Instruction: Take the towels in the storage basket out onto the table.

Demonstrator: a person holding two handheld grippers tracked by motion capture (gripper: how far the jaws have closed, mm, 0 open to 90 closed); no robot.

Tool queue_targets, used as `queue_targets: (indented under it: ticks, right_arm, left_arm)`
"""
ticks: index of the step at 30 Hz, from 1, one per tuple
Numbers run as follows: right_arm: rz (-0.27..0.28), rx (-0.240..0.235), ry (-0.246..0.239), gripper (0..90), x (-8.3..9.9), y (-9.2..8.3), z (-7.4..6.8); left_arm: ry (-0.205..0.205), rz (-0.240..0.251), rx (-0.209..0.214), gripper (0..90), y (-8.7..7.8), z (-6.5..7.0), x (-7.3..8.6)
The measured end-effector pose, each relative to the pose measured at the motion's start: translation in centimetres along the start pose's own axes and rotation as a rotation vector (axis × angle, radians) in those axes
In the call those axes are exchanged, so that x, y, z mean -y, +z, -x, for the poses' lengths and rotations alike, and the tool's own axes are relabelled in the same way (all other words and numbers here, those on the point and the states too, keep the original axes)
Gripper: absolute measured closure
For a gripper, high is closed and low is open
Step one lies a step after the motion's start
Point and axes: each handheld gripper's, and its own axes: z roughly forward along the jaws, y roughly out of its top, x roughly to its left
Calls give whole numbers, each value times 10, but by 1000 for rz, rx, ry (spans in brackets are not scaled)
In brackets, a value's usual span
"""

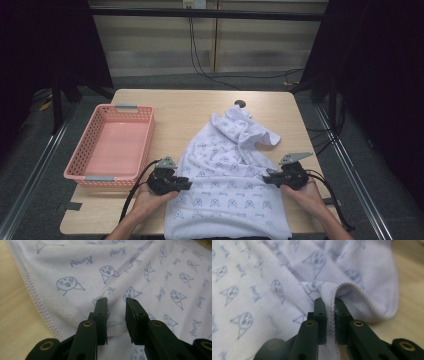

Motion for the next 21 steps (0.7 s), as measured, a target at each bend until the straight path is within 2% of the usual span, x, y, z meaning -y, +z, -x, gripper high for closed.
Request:
queue_targets:
  ticks: [1, 3, 5, 6, 8, 9, 11, 12, 13, 14, 15, 17, 19, 21]
  right_arm:
    - [-14, -3, -18, 851, 4, -2, -4]
    - [-21, -25, -16, 860, 13, -8, -12]
    - [-37, -53, -24, 861, 22, -15, -21]
    - [-55, -63, -26, 861, 24, -18, -24]
    - [-73, -85, -39, 861, 31, -24, -33]
    - [-79, -111, -46, 858, 35, -27, -39]
    - [-84, -125, -75, 829, 40, -32, -48]
    - [-70, -115, -90, 783, 40, -34, -51]
    - [-40, -120, -87, 719, 39, -36, -50]
    - [-1, -126, -73, 667, 37, -40, -50]
    - [28, -105, -60, 644, 35, -44, -48]
    - [96, -71, -41, 599, 28, -50, -41]
    - [118, -58, -31, 596, 22, -49, -36]
    - [130, -44, -28, 592, 13, -43, -29]
  left_arm:
    - [2, -6, 3, 716, -1, 4, 2]
    - [17, -30, 15, 726, -5, 14, 8]
    - [8, -49, 40, 752, -9, 23, 14]
    - [25, -60, 50, 766, -11, 29, 18]
    - [18, -92, 97, 811, -18, 40, 28]
    - [18, -96, 98, 847, -21, 45, 33]
    - [24, -124, 127, 873, -27, 53, 41]
    - [30, -126, 120, 873, -29, 56, 43]
    - [42, -124, 116, 863, -31, 57, 43]
    - [45, -94, 124, 831, -33, 56, 42]
    - [30, -53, 133, 784, -34, 53, 39]
    - [53, -22, 103, 734, -32, 48, 29]
    - [60, 10, 99, 728, -29, 41, 18]
    - [56, 35, 75, 740, -21, 31, 4]
